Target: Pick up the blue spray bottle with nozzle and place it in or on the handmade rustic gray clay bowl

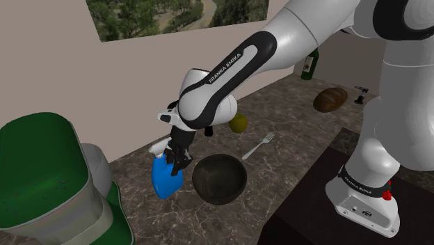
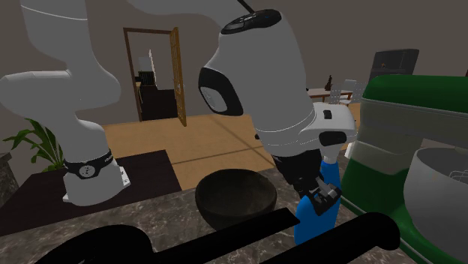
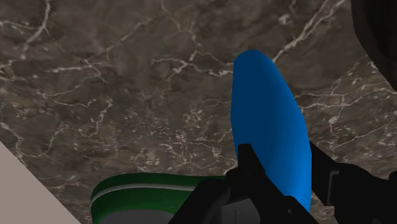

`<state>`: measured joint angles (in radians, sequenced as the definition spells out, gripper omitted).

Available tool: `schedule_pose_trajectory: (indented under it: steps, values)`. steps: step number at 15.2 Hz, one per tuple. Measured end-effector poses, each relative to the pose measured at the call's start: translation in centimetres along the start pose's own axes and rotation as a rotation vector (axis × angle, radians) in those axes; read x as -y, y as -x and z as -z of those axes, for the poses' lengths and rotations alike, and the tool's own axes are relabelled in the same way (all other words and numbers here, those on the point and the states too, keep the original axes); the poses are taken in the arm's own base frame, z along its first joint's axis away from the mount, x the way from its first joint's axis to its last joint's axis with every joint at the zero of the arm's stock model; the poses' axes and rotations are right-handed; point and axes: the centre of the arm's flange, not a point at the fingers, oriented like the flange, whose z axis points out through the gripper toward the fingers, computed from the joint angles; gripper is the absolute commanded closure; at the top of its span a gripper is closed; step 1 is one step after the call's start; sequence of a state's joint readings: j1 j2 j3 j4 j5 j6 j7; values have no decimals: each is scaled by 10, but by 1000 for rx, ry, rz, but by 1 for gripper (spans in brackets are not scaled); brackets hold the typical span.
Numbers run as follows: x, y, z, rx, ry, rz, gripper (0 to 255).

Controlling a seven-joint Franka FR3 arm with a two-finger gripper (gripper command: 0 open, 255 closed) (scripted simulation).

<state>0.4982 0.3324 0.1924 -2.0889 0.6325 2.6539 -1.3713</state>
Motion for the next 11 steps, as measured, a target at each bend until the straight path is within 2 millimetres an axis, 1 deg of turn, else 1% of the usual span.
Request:
schedule_pose_trajectory:
  steps: [3,11]
  values:
    - [0,-3,6,0,0,0,255]
    - [-1,-21,41,0,0,0,255]
